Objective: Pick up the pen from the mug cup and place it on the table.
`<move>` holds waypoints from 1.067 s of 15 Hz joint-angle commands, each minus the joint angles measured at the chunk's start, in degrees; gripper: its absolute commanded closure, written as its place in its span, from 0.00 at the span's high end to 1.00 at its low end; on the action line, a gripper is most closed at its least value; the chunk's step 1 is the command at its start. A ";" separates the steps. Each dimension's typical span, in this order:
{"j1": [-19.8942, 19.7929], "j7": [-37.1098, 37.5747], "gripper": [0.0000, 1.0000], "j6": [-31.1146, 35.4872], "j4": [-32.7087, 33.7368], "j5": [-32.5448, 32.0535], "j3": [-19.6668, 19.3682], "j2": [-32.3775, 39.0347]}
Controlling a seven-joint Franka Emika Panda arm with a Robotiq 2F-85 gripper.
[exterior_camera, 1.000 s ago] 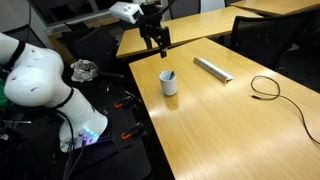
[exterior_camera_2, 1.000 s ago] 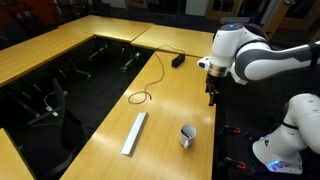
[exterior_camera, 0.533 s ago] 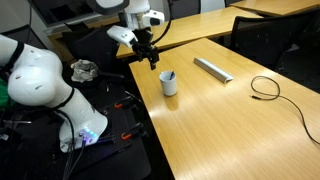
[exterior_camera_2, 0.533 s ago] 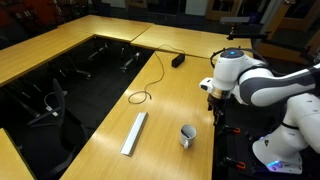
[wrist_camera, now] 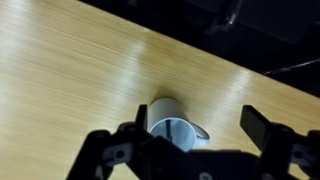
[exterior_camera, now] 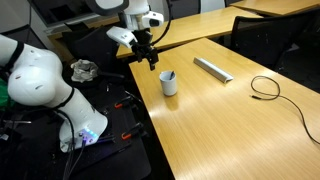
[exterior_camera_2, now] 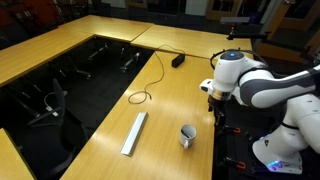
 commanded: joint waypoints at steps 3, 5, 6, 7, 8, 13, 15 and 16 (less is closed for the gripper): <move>-0.21 -0.07 1.00 -0.12 0.07 0.12 0.23 -0.01; -0.37 1.17 1.00 3.26 -0.01 -0.08 0.75 0.67; -0.04 0.83 1.00 4.44 0.36 0.36 0.61 1.33; 0.17 0.82 1.00 5.81 0.75 0.69 0.57 2.07; 0.39 0.66 0.86 6.75 1.12 0.93 0.56 2.91; 1.38 1.63 0.57 10.52 2.50 2.02 1.46 7.86; 1.57 2.12 0.62 13.37 2.79 2.70 1.69 10.07; 1.65 2.17 0.66 14.52 3.00 3.33 1.70 11.24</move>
